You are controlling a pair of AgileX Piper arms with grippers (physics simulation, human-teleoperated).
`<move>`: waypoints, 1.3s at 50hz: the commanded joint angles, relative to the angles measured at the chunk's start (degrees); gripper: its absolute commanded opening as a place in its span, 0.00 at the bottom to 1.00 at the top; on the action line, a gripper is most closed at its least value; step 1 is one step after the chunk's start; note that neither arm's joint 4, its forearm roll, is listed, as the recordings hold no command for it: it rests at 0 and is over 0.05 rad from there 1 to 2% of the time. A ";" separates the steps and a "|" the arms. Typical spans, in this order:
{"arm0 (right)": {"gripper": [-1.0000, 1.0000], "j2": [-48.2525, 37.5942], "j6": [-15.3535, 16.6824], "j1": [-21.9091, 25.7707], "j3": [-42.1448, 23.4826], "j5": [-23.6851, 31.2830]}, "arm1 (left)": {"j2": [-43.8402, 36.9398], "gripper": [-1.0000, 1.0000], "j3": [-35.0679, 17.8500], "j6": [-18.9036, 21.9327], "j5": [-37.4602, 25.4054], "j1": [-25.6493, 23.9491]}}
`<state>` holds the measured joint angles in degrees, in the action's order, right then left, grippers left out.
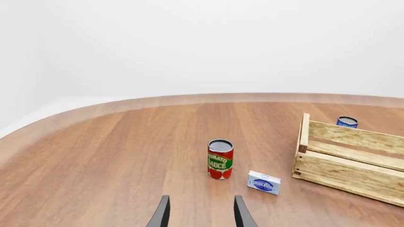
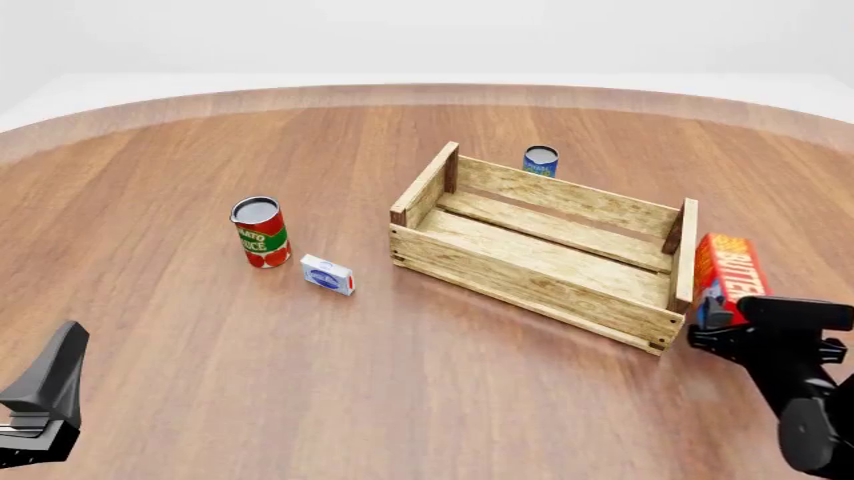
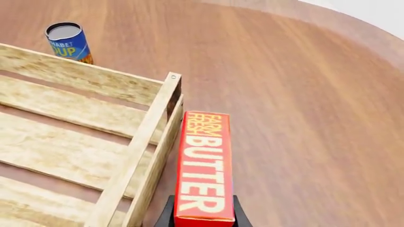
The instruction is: Pick up the butter and put it in the tray.
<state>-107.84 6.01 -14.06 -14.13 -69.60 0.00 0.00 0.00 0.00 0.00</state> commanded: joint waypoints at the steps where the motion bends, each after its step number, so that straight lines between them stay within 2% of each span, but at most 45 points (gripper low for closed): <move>1: 0.00 5.10 -1.62 -0.23 1.53 -0.09 | 0.00 1.00 0.00 0.00 0.00 0.00; 10: 0.00 8.68 -1.92 -0.24 3.21 -0.09 | 0.00 1.00 0.00 0.00 0.00 0.00; 24: 0.00 16.79 -1.37 -0.54 6.27 3.11 | 0.00 1.00 0.00 0.00 0.00 0.00; 38: 0.00 29.88 -1.22 0.20 7.69 11.71 | 0.00 1.00 0.00 0.00 0.00 0.00; 45: 0.00 38.86 -0.86 0.72 7.16 19.53 | 0.00 1.00 0.00 0.00 0.00 0.00; 53: 0.00 44.86 -0.73 1.33 8.26 23.48 | 0.00 1.00 0.00 0.00 0.00 0.00; 59: 0.00 50.96 -0.43 2.09 6.55 29.53 | 0.00 1.00 0.00 0.00 0.00 0.00; 65: 0.00 54.17 -0.50 3.02 5.66 32.84 | 0.00 1.00 0.00 0.00 0.00 0.00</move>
<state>-61.55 6.41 -12.23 -6.59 -43.18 0.00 0.00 0.00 0.00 0.00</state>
